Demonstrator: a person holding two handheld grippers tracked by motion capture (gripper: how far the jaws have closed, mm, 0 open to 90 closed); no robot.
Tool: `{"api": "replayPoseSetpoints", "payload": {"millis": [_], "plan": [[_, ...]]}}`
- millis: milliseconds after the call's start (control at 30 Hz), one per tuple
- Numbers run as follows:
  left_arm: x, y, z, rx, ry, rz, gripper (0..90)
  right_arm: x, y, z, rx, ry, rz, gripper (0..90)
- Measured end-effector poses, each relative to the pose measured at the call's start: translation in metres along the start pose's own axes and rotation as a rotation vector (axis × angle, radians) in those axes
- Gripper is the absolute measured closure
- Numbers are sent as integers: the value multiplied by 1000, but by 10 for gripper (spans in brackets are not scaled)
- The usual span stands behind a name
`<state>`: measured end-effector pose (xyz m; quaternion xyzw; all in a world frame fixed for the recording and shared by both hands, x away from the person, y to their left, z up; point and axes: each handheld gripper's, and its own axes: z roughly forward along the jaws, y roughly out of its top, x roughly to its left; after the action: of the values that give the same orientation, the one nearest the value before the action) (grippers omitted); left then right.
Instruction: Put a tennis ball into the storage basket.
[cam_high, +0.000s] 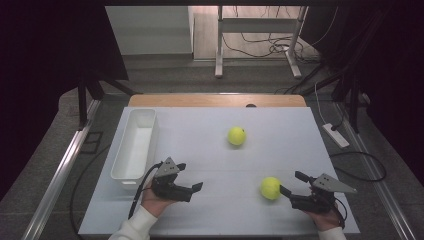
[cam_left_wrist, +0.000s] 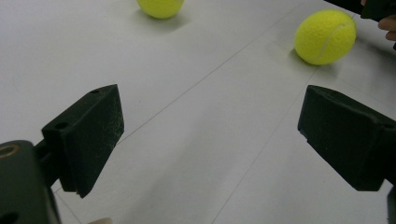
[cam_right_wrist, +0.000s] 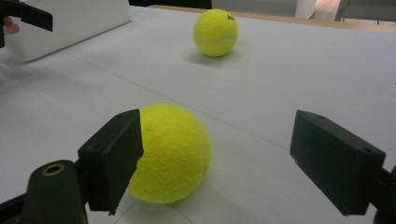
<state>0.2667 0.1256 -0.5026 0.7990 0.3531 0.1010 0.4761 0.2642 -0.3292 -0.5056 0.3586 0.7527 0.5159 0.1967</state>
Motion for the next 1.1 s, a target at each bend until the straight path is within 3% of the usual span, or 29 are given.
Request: {"api": "replayPoseSetpoints", "payload": {"millis": [1100], "plan": [[2,25,30,14,-2,13,82,-1,0,0,1,1,2,168]]}}
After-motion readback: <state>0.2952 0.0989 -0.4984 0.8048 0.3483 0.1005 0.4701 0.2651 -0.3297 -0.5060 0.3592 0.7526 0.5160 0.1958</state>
